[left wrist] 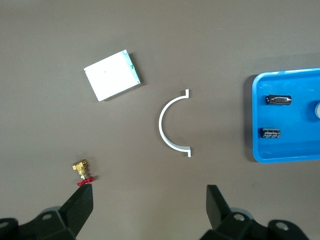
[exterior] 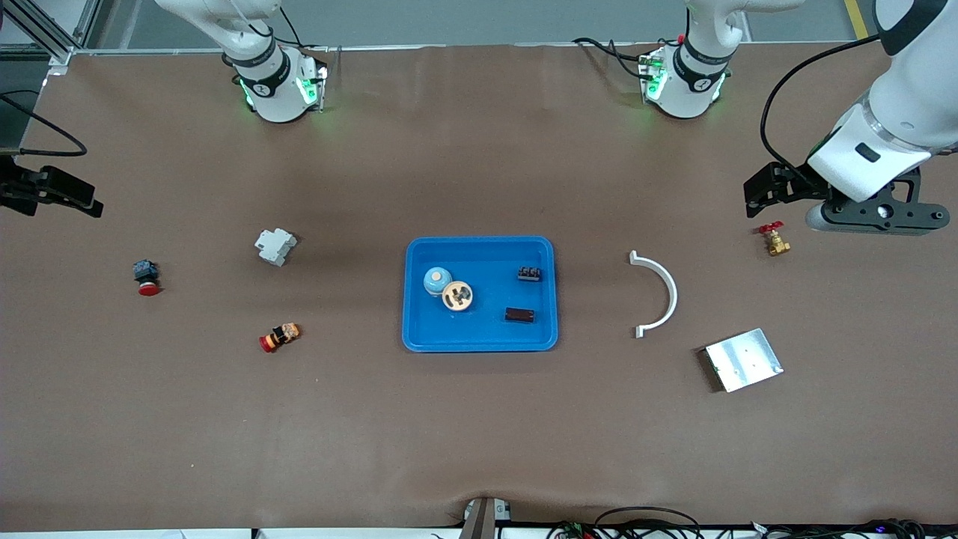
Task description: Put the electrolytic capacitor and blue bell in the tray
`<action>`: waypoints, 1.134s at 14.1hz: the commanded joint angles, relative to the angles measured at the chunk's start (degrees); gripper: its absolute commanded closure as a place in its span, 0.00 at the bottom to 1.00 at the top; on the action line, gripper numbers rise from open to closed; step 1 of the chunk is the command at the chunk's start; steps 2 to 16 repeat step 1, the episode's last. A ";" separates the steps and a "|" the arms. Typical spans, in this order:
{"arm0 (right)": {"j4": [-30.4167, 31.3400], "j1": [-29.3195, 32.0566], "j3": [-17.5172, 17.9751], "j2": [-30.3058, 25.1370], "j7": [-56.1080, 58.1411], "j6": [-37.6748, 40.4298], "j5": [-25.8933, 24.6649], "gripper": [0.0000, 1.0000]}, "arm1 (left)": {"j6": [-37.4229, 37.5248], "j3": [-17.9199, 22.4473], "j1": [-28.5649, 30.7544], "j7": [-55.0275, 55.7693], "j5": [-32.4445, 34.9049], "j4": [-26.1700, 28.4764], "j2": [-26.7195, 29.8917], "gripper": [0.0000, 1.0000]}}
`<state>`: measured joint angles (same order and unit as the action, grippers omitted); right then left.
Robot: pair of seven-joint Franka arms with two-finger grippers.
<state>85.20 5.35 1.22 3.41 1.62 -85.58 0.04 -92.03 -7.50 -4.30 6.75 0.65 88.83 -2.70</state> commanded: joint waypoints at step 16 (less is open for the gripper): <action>0.05 -0.17 -0.17 -0.51 0.40 -0.11 0.32 0.00 | 0.97 -0.49 0.09 0.10 1.20 -1.03 -0.20 0.00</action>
